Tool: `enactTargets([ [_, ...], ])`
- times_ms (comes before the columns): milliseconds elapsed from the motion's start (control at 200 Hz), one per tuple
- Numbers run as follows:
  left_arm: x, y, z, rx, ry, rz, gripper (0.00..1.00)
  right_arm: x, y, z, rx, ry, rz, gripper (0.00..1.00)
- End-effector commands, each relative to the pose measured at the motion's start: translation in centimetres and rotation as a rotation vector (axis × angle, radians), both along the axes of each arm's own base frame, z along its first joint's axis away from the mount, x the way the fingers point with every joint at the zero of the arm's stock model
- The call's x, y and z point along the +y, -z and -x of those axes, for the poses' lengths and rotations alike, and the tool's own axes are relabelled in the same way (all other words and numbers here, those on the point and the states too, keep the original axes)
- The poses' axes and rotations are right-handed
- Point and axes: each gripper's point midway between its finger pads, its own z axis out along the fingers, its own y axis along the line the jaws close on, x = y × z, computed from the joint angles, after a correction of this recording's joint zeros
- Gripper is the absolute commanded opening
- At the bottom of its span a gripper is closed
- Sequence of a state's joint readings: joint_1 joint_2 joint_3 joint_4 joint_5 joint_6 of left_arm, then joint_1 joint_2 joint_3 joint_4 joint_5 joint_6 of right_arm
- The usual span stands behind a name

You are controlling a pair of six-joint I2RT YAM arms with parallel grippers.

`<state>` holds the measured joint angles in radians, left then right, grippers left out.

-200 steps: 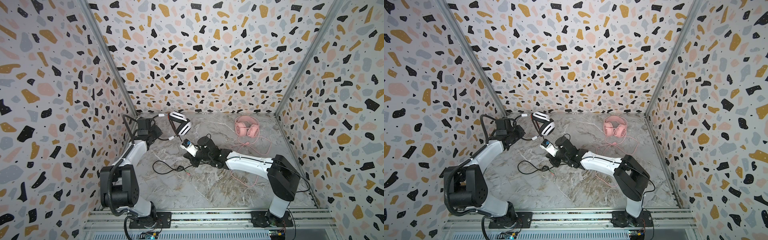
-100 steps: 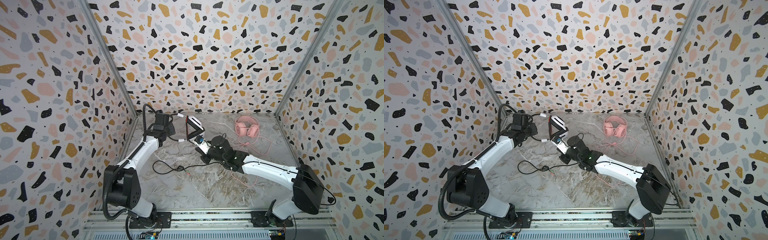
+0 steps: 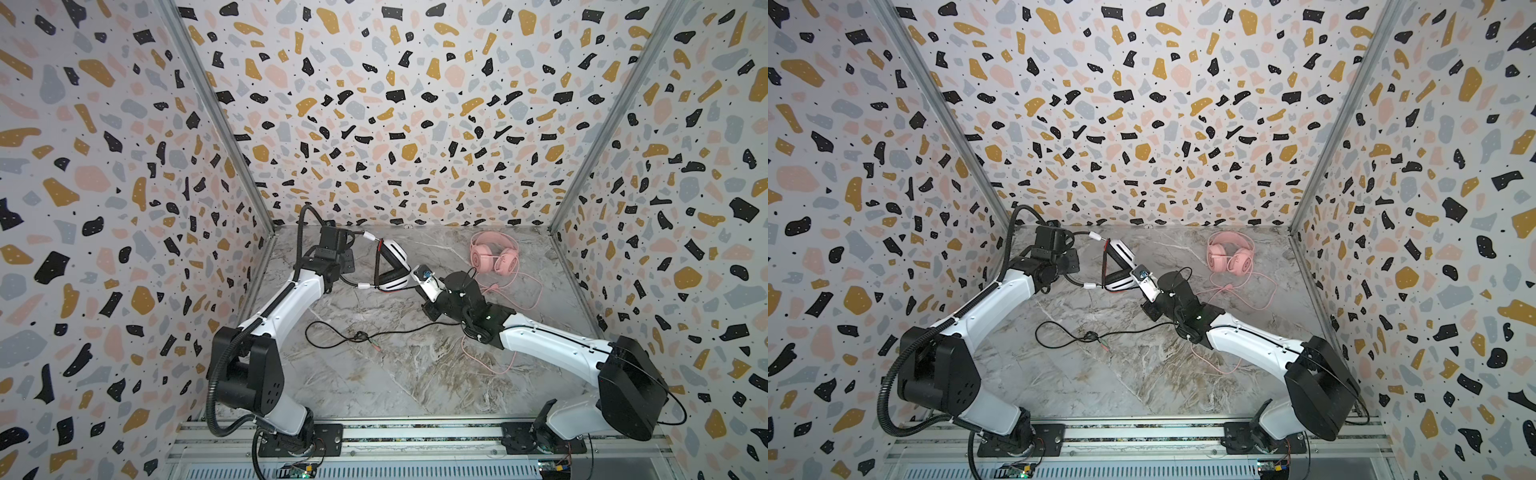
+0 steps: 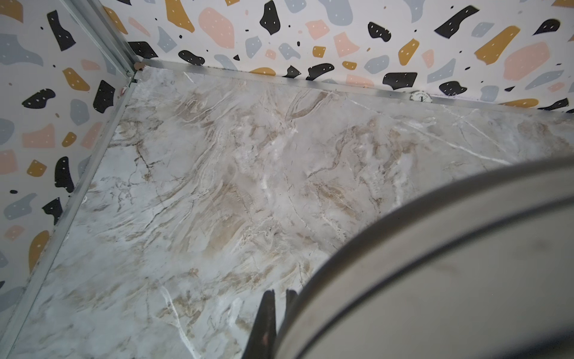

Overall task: Wrap the headphones
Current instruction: 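Bring the cable up around the headset again with the right gripper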

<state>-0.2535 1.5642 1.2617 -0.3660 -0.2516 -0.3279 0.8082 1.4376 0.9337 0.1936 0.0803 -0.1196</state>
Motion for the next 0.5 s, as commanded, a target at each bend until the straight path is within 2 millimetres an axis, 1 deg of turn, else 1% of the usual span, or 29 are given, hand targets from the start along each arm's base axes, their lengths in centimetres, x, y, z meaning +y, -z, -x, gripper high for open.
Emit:
enactTargets([
  [0,-0.7,-3.9,-1.7,-0.114,0.014,0.031,0.00,-2.0,-2.9,-1.5,-0.074,0.121,-0.057,0.11],
  [135,-1.1,-3.8,-1.7,-0.108,0.025,0.037,0.00,-2.5,-3.6,-1.6,-0.084,0.141,-0.102,0.12],
  [235,-1.4,-3.7,-1.7,-0.106,0.031,0.028,0.00,-2.7,-3.9,-1.4,-0.084,0.151,-0.125,0.15],
  [395,-1.6,-3.4,-1.7,-0.090,0.040,0.024,0.00,-4.0,-4.7,-1.7,-0.112,0.202,-0.142,0.16],
  [496,-2.4,-3.1,-1.7,-0.078,0.069,0.046,0.00,-4.7,-5.3,-1.3,-0.129,0.210,-0.175,0.16],
])
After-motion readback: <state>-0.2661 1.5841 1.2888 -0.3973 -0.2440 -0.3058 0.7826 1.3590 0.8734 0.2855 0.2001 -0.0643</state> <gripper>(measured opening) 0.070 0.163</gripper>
